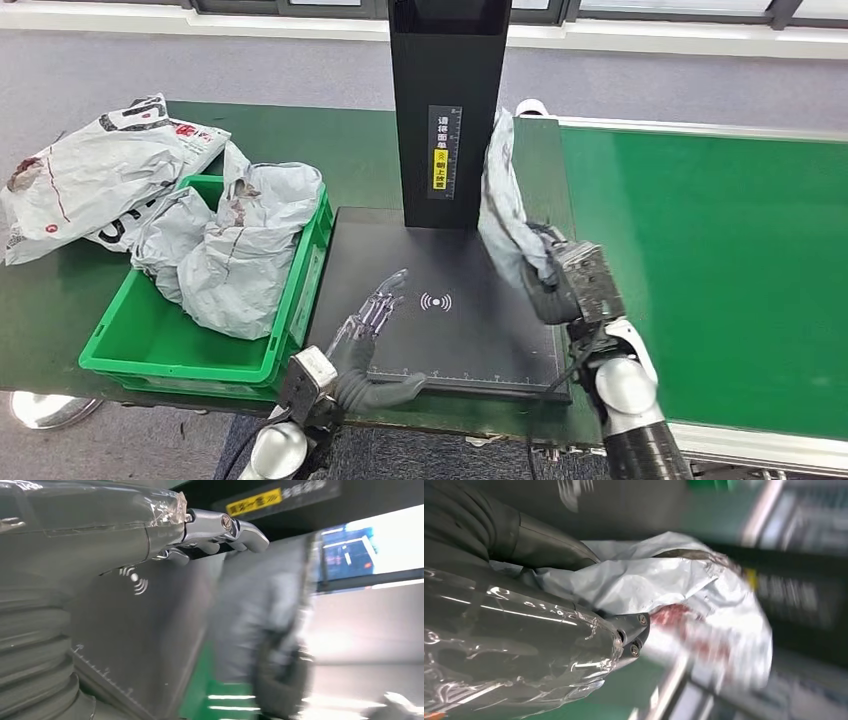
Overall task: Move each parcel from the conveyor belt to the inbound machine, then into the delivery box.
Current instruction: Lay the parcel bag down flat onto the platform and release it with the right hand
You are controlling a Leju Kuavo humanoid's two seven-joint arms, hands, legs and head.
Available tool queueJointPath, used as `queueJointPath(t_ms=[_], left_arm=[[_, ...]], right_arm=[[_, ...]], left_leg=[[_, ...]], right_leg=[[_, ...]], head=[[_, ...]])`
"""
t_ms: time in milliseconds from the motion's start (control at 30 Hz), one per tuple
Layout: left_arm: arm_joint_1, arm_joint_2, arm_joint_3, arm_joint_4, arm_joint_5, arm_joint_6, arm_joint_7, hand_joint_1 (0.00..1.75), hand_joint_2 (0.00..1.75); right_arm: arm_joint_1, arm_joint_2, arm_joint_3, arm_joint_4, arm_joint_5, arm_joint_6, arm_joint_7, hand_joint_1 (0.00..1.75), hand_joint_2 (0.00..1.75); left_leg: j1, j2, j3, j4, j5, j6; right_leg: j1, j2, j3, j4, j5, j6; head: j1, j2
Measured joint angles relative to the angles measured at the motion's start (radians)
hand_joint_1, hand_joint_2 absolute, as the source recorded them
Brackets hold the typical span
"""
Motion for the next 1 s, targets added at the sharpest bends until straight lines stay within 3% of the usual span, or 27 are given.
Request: queueJointPath(t_ms=[33, 67, 167, 200, 400, 633, 1000], left_arm=[[0.005, 0.0, 0.001, -0.013, 0.004, 0.002, -0.003, 0.0, 1.75], [0.009, 0.0, 0.002, -0.025, 0.008, 0.004, -0.006, 0.0, 1.75], [0.016, 0.0, 0.002, -0.052, 0.016, 0.01, -0.013, 0.0, 1.75], [0.016, 0.0, 0.002, -0.057, 0.018, 0.013, -0.014, 0.0, 1.75], [0.017, 0.0, 0.002, -0.073, 0.026, 0.03, -0.017, 0.0, 1.75], [0.017, 0.001, 0.007, -0.081, 0.023, 0.038, -0.012, 0.0, 1.75], [0.006, -0.002, 0.033, -0.071, -0.016, 0.037, -0.006, 0.0, 1.75]], right_arm=[[0.004, 0.012, 0.027, 0.018, -0.003, 0.0, -0.004, 1.72, 1.75], [0.007, 0.025, 0.053, 0.037, -0.008, 0.001, -0.009, 1.53, 1.75], [0.013, 0.059, 0.125, 0.091, -0.028, 0.009, -0.021, 0.24, 1.75], [0.015, 0.068, 0.146, 0.108, -0.037, 0.013, -0.024, 0.0, 1.75], [0.037, 0.102, 0.215, 0.183, -0.079, -0.001, -0.036, 0.0, 1.75], [0.096, 0.108, 0.225, 0.192, -0.046, -0.035, -0.018, 0.0, 1.75], [0.162, 0.097, 0.22, -0.008, 0.112, 0.006, -0.028, 0.0, 1.75]], left_leg=[[0.0, 0.0, 0.0, 0.0, 0.0, 0.0], [0.0, 0.0, 0.0, 0.0, 0.0, 0.0], [0.0, 0.0, 0.0, 0.0, 0.0, 0.0], [0.0, 0.0, 0.0, 0.0, 0.0, 0.0], [0.0, 0.0, 0.0, 0.0, -0.001, 0.0], [0.0, 0.0, 0.0, 0.0, -0.001, -0.001], [0.0, 0.001, 0.0, 0.0, -0.001, -0.001]], right_leg=[[0.0, 0.0, 0.0, 0.0, 0.0, 0.0], [0.0, 0.0, 0.0, 0.0, 0.0, 0.0], [0.0, 0.0, -0.001, 0.0, -0.001, 0.0], [0.0, 0.0, -0.001, 0.0, -0.001, 0.0], [0.0, 0.0, -0.001, 0.0, -0.001, -0.001], [0.0, 0.0, -0.001, 0.0, -0.001, -0.001], [0.0, 0.001, -0.002, 0.0, -0.001, -0.001]], head=[[0.0, 0.0], [0.0, 0.0], [0.0, 0.0], [0.0, 0.0], [0.0, 0.0], [0.0, 0.0], [0.0, 0.0]])
